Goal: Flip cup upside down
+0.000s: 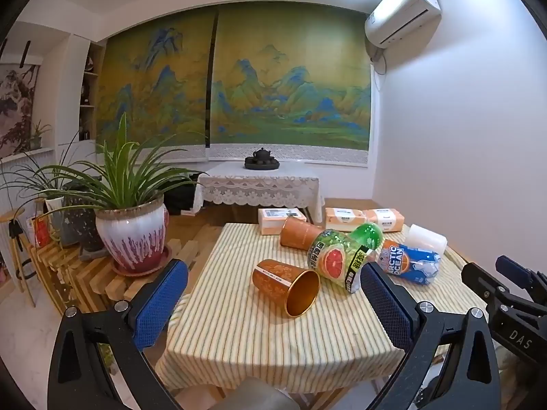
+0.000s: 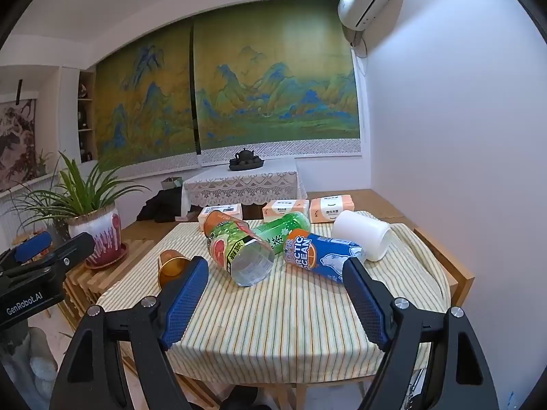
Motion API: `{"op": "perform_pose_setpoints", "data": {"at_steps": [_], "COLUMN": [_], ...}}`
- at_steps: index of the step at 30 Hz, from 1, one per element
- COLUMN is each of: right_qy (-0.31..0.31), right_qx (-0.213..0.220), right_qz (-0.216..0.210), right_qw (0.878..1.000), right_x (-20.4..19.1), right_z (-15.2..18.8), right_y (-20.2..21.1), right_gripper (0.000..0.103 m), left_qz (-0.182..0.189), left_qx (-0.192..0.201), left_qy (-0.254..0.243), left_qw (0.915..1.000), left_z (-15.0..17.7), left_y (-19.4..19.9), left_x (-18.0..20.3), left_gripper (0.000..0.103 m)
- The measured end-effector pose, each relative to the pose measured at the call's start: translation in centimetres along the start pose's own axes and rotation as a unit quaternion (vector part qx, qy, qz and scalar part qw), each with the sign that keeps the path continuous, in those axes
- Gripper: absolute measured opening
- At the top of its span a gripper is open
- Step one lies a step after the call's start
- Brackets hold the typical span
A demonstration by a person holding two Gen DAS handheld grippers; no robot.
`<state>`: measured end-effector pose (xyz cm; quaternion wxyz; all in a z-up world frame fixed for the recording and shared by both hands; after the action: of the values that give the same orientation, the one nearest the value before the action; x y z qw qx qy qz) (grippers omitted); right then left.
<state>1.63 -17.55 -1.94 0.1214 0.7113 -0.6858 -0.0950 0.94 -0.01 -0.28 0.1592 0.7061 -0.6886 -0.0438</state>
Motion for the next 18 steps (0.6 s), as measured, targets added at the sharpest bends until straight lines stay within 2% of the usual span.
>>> {"op": "perform_pose_setpoints", "data": {"at_steps": [18], "right_qy": [-0.010], "right_qx": [-0.004], "right_qz": [-0.001], "right_qw": [1.000], "right_x": [0.49], "right_z": [0.13], "right_y": [-0.37], "right_gripper": [0.078], "left_qz": [-0.001], "left_qx": [-0.004], "left_qy": [-0.006], "left_qw": [1.0000], "left_z": [0.15], "left_y": [-0.07], "left_x": [-0.16], "left_gripper": [0.102]}}
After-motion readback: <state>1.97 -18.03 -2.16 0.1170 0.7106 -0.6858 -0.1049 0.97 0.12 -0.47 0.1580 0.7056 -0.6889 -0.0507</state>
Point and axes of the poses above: each gripper's, at about its wrist camera, not at the fingertips, and y roughly against the way its jaws point, x to its right, z to its underside, the point moved 1 cm from there along -y, roughly the way its jaws point, and after that the axes turned 7 degrees about y, right-handed, at the moved point
